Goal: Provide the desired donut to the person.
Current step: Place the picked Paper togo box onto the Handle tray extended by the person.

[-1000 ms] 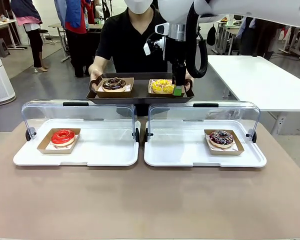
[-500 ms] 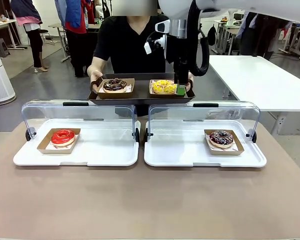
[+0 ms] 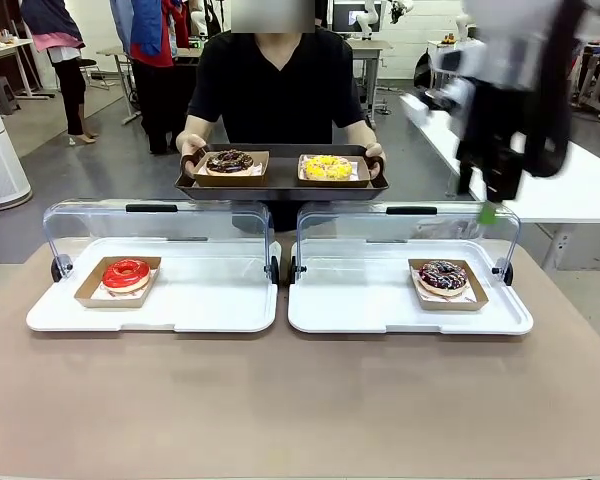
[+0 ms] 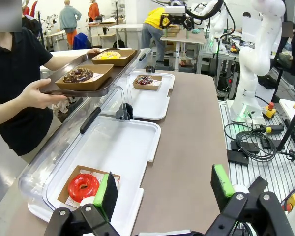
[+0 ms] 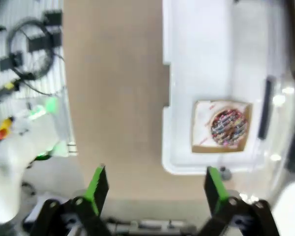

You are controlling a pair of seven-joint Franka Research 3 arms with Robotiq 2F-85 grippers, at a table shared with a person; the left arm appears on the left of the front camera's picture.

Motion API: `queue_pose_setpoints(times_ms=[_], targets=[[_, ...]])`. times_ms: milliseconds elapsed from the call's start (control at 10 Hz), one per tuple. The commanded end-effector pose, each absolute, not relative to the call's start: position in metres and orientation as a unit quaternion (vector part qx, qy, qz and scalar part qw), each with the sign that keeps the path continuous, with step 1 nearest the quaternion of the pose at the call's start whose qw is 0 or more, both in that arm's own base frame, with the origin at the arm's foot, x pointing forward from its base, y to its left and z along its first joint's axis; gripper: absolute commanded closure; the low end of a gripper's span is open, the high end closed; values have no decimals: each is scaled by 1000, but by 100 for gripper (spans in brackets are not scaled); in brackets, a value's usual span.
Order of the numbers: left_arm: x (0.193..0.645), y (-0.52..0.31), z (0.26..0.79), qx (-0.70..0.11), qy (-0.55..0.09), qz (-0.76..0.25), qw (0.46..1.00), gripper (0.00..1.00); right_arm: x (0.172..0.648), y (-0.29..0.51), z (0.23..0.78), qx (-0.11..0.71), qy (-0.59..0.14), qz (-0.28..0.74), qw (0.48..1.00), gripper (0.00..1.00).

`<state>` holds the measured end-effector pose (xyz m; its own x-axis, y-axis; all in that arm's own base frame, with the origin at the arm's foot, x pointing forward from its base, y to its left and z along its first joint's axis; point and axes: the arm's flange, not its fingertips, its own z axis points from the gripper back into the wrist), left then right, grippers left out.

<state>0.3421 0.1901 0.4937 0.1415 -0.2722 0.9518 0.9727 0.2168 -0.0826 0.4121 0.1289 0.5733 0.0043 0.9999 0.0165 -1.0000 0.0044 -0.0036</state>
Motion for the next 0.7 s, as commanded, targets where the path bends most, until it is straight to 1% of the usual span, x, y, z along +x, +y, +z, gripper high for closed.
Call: queue_pose_setpoints(times_ms=[0, 200, 300, 600], targets=[[341, 190, 495, -398, -452, -484, 635, 0, 405, 109, 543, 13, -36, 690, 723, 0], [341, 190, 495, -398, -452, -484, 635, 0, 419, 108, 547, 16, -58, 672, 738, 0], [341, 190, 495, -398, -452, -484, 635, 0, 403, 92, 548, 12, -25, 684, 729, 0], [341, 190, 495, -398, -452, -484, 635, 0, 403, 92, 548, 12, -25, 684, 729, 0]])
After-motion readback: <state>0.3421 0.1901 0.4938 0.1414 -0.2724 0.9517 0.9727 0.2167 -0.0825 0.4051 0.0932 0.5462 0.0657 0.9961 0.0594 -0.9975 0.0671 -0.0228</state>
